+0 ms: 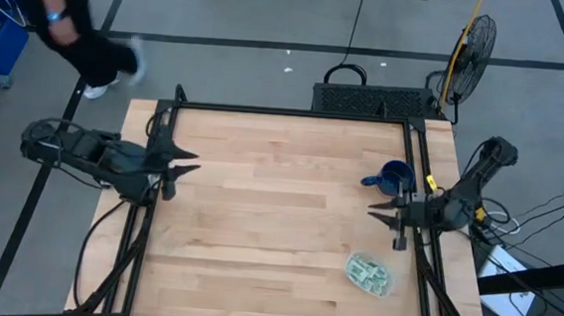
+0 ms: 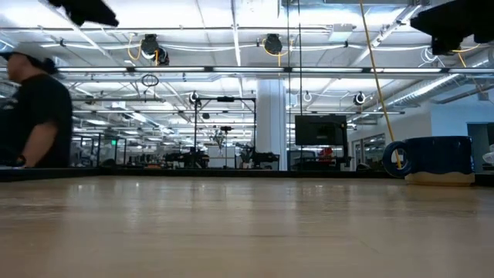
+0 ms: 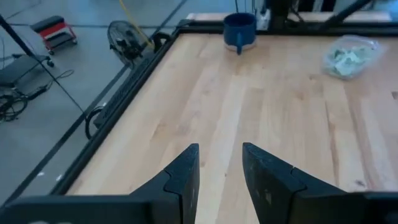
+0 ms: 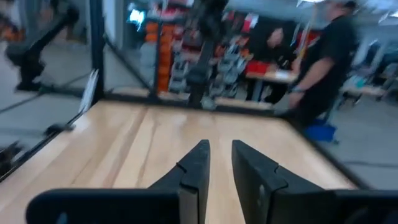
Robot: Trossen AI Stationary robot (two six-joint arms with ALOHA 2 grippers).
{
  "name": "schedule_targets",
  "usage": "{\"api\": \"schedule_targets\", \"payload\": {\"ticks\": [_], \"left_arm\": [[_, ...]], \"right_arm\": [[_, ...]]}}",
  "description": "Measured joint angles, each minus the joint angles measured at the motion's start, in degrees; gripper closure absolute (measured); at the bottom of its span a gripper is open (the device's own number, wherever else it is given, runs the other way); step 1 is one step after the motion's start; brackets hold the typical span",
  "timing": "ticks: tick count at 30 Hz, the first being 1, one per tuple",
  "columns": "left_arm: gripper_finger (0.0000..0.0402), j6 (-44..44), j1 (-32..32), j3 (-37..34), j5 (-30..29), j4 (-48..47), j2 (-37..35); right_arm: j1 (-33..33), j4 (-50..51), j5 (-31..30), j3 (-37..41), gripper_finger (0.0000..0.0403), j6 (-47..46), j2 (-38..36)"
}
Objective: Pick and place Stevia / Truvia into bins
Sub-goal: Return to Home Position
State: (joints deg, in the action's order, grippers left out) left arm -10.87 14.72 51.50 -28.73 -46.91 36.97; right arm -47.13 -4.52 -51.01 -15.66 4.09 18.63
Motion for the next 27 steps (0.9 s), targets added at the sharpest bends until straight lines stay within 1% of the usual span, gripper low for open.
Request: {"api": "schedule_targets", "payload": {"ticks": [2,3,6,7,8,11,14,16,18,19,21,24,25,27], "left_arm": [[0.0273,0.59,0.00,-5.75,0.66,4.60,-5.26],[0.0273,1.15,0.00,-8.63,1.56,7.19,-7.93],[0.0273,3.35,0.00,-15.89,6.30,12.50,-15.37],[0.0273,4.21,0.00,-17.68,6.82,13.80,-17.59],[0.0273,4.76,0.03,-19.30,6.84,14.67,-19.73],[0.0273,5.31,-0.02,-23.08,5.91,15.49,-26.01],[0.0273,6.26,0.00,-25.66,6.22,15.66,-31.58],[0.0273,7.67,0.00,-26.91,6.24,17.40,-34.70],[0.0273,9.09,0.00,-27.64,6.23,18.68,-36.80],[0.0273,9.27,-0.01,-27.78,6.21,19.21,-36.71],[0.0273,9.20,0.00,-28.04,6.81,18.73,-36.65],[0.0273,8.74,0.00,-29.33,7.84,22.46,-35.84],[0.0273,8.79,0.00,-30.17,8.65,23.05,-35.82],[0.0273,9.34,0.00,-31.88,10.00,26.65,-35.81]], "right_arm": [[1.67,-5.57,0.42,1.71,0.0344,3.96,-1.89],[2.45,-6.96,1.76,2.22,0.0344,5.24,-2.97],[4.91,-7.59,9.43,3.57,0.0344,6.55,-5.75],[5.74,-6.95,10.95,4.15,0.0344,6.59,-6.53],[6.60,-6.71,11.93,4.55,0.0344,6.38,-7.16],[9.09,-6.00,12.11,5.47,0.0344,5.15,-8.86],[11.28,-5.11,13.02,7.35,0.0344,4.23,-9.78],[12.48,-5.53,14.24,8.61,0.0344,4.21,-10.20],[13.94,-5.47,14.38,10.06,0.0344,3.52,-10.40],[14.73,-5.33,15.08,10.77,0.0344,2.96,-10.47],[16.35,-5.56,18.32,11.98,0.0344,2.38,-10.62],[19.31,-8.53,24.23,13.19,0.0344,2.58,-10.99],[20.37,-9.10,25.59,13.29,0.0344,2.59,-10.92],[22.66,-8.92,26.18,13.31,0.0344,2.83,-11.20]]}}
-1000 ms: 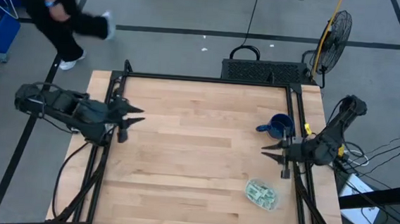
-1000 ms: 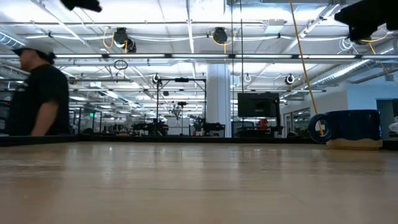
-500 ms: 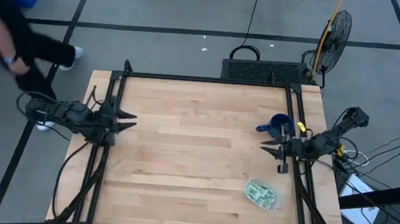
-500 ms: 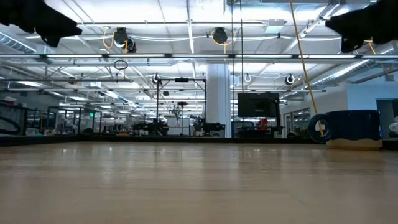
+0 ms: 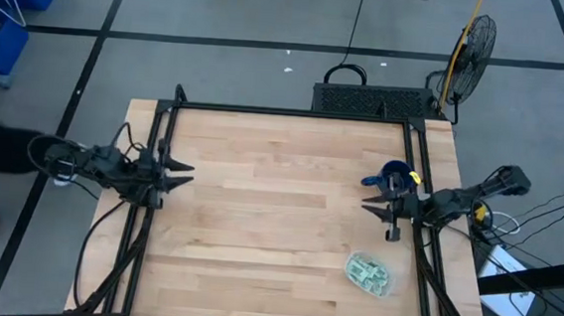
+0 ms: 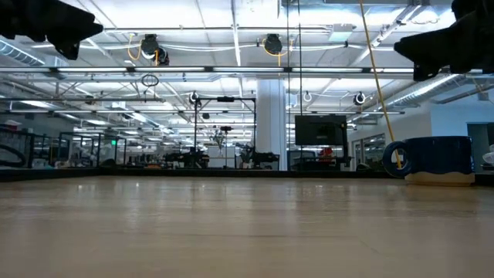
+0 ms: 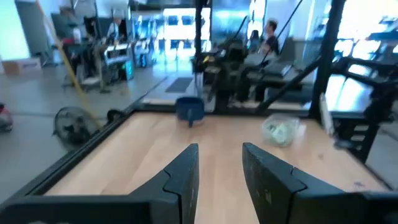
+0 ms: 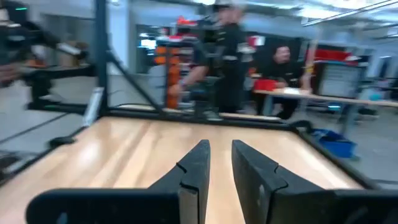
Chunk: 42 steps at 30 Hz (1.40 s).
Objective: Pick and place Stevia / Truvia into bins
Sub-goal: Return to Home Position
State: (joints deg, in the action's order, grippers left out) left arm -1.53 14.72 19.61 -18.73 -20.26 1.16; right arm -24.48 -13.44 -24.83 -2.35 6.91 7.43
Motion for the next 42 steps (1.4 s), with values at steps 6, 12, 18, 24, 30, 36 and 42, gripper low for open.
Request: {"api": "schedule_targets", "payload": {"ticks": [6,12,18,24,30,36,42], "left_arm": [[0.0273,-2.06,0.00,-5.24,0.71,4.50,-0.10],[0.0273,-2.81,0.00,-11.14,0.79,12.44,-0.10],[0.0273,-4.46,0.00,-18.46,0.77,22.39,-0.09],[0.0273,-4.97,-0.07,-18.97,0.82,23.94,1.12],[0.0273,-4.66,-0.07,-18.99,0.68,24.21,1.89],[0.0273,-4.77,-0.07,-18.99,0.66,24.26,2.00],[0.0273,-4.75,-0.07,-18.99,0.66,24.27,2.00]], "right_arm": [[5.97,2.93,-0.13,0.11,0.0344,-0.38,-0.12],[8.44,4.31,1.04,0.15,0.0344,0.77,-0.08],[8.51,4.70,1.04,0.22,0.0344,1.40,-0.08],[8.51,4.72,0.94,0.22,0.0344,1.34,0.04],[8.51,5.06,0.97,0.24,0.0344,1.31,0.21],[8.51,4.97,0.97,0.26,0.0344,1.31,0.19],[8.51,5.06,0.97,0.26,0.0344,1.31,0.19]]}}
